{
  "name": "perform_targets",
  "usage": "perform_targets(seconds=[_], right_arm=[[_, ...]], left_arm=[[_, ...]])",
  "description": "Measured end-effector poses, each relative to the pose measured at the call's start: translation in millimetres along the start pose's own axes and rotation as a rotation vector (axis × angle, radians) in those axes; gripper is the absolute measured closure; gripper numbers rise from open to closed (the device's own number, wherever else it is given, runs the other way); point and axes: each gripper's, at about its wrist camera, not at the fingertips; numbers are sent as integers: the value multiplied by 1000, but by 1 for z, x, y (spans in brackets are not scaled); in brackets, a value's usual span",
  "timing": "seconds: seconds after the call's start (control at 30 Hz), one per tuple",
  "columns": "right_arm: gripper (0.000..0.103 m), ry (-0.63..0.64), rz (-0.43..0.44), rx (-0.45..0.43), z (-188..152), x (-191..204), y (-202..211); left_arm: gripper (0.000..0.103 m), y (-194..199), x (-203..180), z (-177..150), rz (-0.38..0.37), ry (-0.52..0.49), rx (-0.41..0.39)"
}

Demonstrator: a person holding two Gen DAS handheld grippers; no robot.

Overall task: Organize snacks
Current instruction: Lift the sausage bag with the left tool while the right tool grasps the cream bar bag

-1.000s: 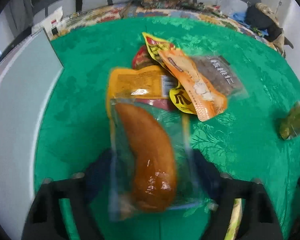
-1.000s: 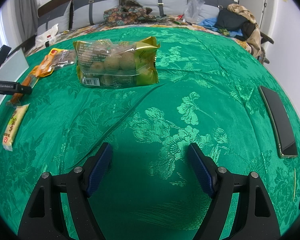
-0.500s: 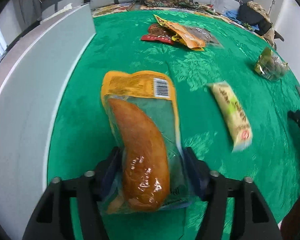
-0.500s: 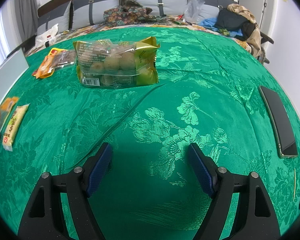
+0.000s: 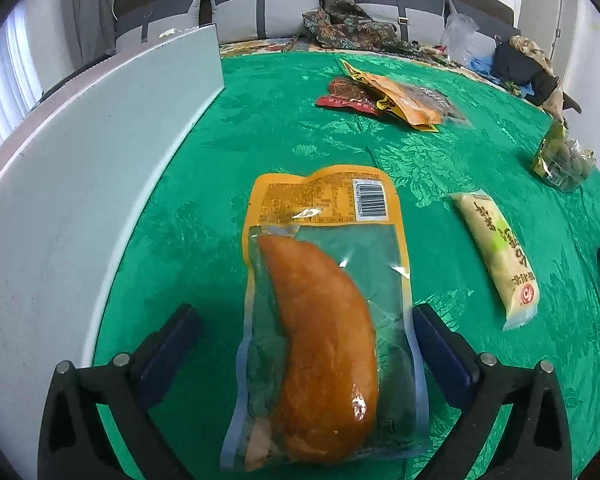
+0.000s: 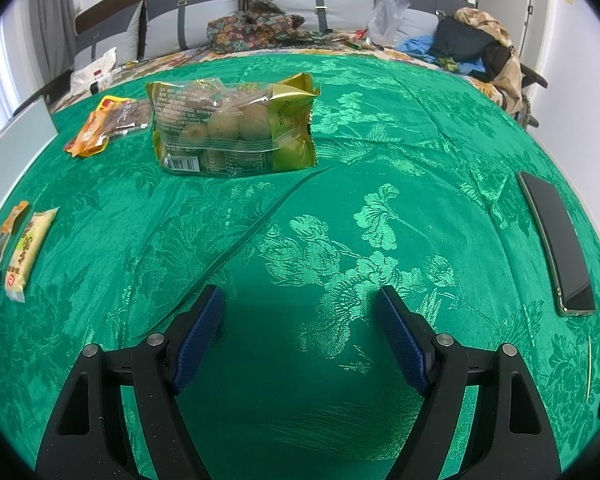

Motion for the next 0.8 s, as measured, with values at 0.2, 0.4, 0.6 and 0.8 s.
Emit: perform_targets(seconds=[0.2, 0.4, 0.6, 0.8], right_arm=[[21, 0, -1, 1, 0, 0, 0], [18, 10, -16, 45, 9, 7, -3], [19, 58, 274, 190, 36, 92, 24], [19, 294, 360, 199, 52, 213, 48]], left_arm=[[0, 1, 1, 0, -3, 2, -1], [0, 1, 1, -1, -3, 2, -1], [0, 0, 3, 5, -40, -42, 78], [0, 1, 2, 6, -54, -50, 176]])
Point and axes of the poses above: each gripper's, at about its wrist camera, not at the fingertips, and y roughly against the way its jaws point, x to its left, z to its top, and after that the axes turned 14 degrees about -z, right-handed
